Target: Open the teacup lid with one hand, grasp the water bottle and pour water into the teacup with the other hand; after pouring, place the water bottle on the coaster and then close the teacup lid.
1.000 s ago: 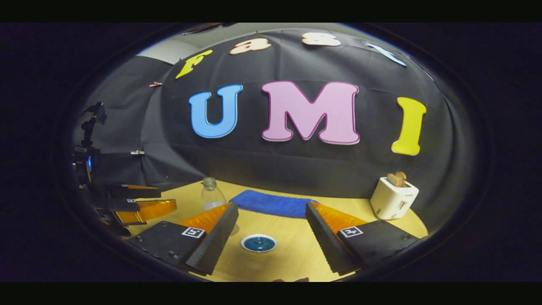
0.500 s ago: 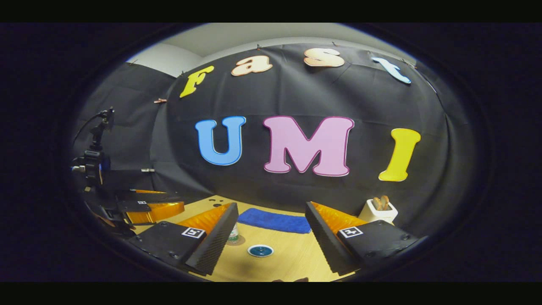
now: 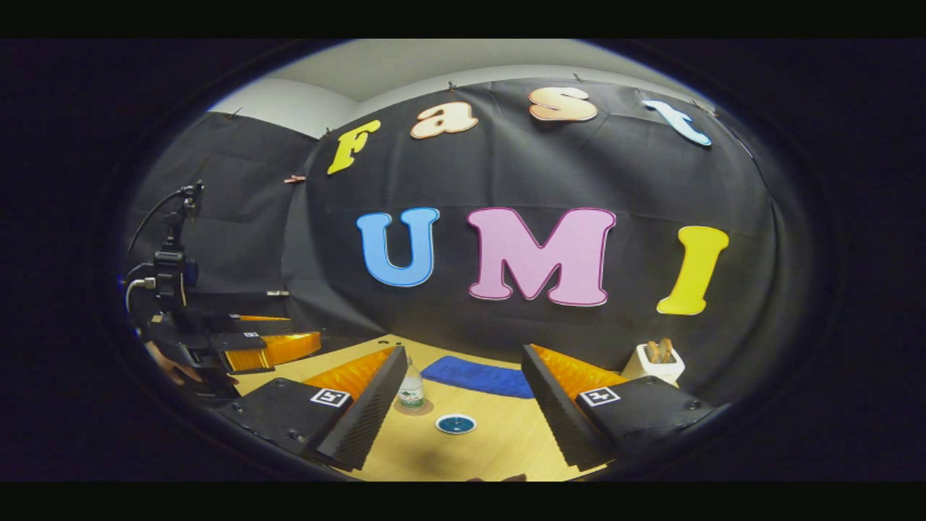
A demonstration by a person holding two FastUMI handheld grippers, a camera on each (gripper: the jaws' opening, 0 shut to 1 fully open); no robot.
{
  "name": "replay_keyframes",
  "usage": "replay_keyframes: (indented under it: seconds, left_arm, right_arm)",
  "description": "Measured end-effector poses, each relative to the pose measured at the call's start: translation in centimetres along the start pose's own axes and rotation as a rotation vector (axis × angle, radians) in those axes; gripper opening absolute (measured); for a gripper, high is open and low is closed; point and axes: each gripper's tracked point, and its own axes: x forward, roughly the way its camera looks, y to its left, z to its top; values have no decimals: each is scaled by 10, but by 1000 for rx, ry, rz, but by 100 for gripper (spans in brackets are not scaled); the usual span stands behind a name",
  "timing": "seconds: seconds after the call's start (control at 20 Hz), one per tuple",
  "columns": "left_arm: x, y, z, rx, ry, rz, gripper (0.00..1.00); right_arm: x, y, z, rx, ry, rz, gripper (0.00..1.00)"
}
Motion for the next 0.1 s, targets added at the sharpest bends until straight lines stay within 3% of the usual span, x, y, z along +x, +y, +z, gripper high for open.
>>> replay_keyframes:
  seconds: [0.1]
  left_arm:
    - [-4,-3,-1,1,1,4,87]
  right_arm:
    - [-3,-1,0,-15,-6,2,98]
